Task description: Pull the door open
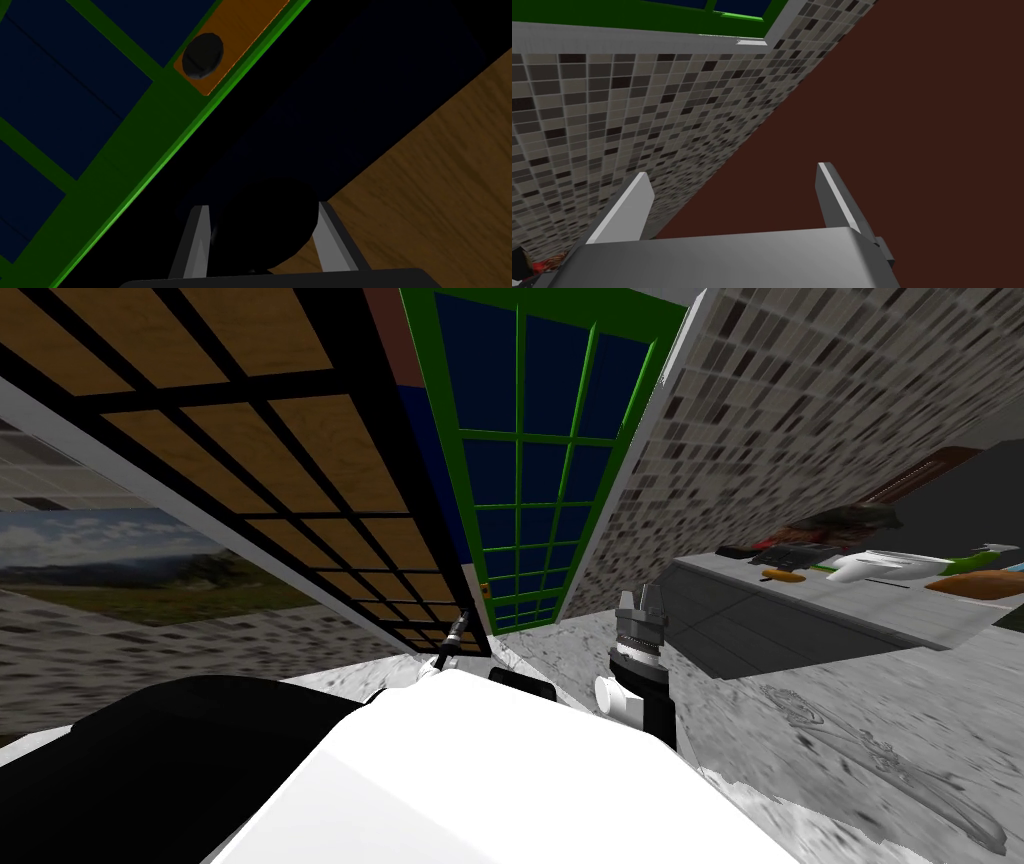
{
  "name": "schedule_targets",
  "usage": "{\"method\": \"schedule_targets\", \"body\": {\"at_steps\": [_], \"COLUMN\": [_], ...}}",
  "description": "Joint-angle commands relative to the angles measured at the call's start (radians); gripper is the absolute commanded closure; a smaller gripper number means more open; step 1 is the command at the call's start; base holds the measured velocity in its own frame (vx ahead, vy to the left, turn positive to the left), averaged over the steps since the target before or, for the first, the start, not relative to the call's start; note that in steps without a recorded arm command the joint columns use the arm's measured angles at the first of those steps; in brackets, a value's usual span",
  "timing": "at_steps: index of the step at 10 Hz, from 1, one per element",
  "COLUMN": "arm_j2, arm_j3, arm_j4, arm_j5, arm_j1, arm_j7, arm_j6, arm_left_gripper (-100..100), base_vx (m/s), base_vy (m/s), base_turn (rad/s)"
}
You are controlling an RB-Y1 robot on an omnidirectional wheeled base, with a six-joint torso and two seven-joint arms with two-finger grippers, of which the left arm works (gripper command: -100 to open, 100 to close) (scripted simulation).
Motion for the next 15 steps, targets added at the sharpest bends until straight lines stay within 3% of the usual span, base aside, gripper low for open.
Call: {"method": "schedule_targets", "body": {"at_steps": [1, 15], "arm_j2": [0.001, 0.011], "arm_j3": [-0.006, -0.062], "arm_j4": [-0.005, -0.023], "arm_j5": [0.018, 0.156], "arm_j1": [0.004, 0.014], "arm_j7": [0.049, 0.394], "arm_j6": [0.002, 0.011], "arm_left_gripper": [100, 100], "base_vx": [-0.025, -0.032], "base_vy": [0.016, 0.017], "base_turn": [-0.049, -0.054]}}
